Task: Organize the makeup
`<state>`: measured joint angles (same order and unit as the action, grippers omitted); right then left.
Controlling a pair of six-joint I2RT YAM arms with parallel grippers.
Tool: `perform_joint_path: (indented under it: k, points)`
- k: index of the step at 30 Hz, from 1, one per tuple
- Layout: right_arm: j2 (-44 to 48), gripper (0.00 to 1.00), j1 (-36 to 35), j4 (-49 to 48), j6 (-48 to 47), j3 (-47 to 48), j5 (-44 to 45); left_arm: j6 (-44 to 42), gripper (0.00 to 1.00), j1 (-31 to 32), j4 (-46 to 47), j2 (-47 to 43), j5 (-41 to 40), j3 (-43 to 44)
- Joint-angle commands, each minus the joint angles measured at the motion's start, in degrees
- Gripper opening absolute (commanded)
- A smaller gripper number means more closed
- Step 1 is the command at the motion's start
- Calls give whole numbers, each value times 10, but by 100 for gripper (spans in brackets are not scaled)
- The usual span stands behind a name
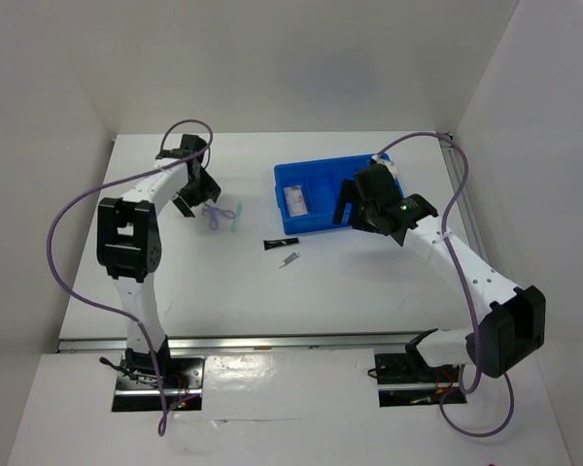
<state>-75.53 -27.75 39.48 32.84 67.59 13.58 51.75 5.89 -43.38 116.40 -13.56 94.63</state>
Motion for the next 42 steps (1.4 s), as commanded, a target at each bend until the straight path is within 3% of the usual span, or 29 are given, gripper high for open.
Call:
perform_joint_path:
  k: [1, 10, 16, 22, 34, 42]
  points:
    - [2, 93, 3, -19, -8, -3, -9, 27, 83, 16, 7, 23, 12, 36]
    - [-9, 93, 3, -19, -8, -3, -14, 75, 85, 21, -64, 92, 0, 117]
    - [-14, 93, 3, -19, -8, -3, -15, 105, 86, 33, -51, 80, -6, 68]
    - [-14, 94, 3, -13, -14, 3, -15, 128, 78, 45, -87, 114, -32, 123]
    - [-9, 94, 3, -7, -19, -4, -9, 96, 75, 45, -79, 136, -81, 165]
    - [-14, 94, 3, -13, -19, -10, -15, 30, 78, 62, -48, 95, -110, 122]
